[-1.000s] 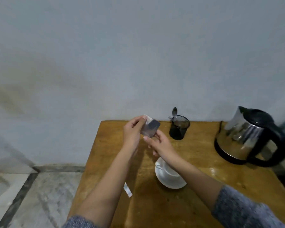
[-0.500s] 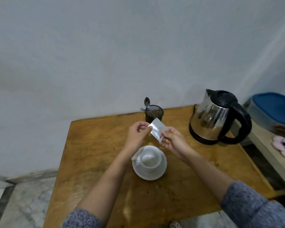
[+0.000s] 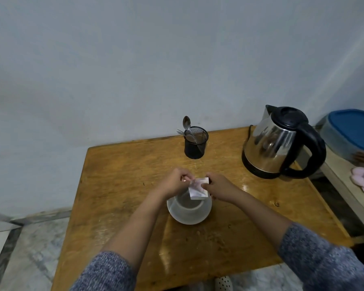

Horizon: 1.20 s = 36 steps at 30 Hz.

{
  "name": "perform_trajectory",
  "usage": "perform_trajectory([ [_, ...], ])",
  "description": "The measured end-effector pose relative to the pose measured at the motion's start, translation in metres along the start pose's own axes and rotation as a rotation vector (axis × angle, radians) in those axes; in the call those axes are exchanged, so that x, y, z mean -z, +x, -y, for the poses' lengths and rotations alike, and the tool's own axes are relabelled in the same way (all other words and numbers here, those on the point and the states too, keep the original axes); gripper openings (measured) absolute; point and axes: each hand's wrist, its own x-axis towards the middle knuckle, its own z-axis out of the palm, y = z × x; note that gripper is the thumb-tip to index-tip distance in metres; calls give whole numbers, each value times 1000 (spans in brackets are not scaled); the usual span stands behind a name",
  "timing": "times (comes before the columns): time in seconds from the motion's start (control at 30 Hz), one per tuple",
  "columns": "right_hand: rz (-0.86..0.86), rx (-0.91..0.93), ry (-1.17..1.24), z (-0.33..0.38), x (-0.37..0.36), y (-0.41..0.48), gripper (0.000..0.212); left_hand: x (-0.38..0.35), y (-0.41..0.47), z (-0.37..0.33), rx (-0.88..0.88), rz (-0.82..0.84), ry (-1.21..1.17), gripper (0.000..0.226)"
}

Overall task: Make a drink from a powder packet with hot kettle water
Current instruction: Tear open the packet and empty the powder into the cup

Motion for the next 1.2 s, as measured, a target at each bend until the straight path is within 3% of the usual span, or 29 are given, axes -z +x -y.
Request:
perform_trajectory([
  [0.07,11,19,-143,7,-1,1,6,-4,0,1,3,-19,50,19],
  [0.47,156,179,-645,50,3,-9,24,-6,-4,14,-29,17,85,15],
  [0.63,138,169,-659,47,2,-2,11,-1,-9,21,3,33,65,10],
  [0.73,144,152,-656,45,6,-2,9,3,-15,23,7,-3,14,29],
  [0.83,114,116,-674,43,6,1,27,5,-19,26,21,-4,-1,21],
  [1.03,74,109,-696,47,0,4,13,7,-24,22,-89,-46,135,13],
  [1.2,66,106,-703,47,-9,4,26,8,-30,25,-129,-92,121,14],
])
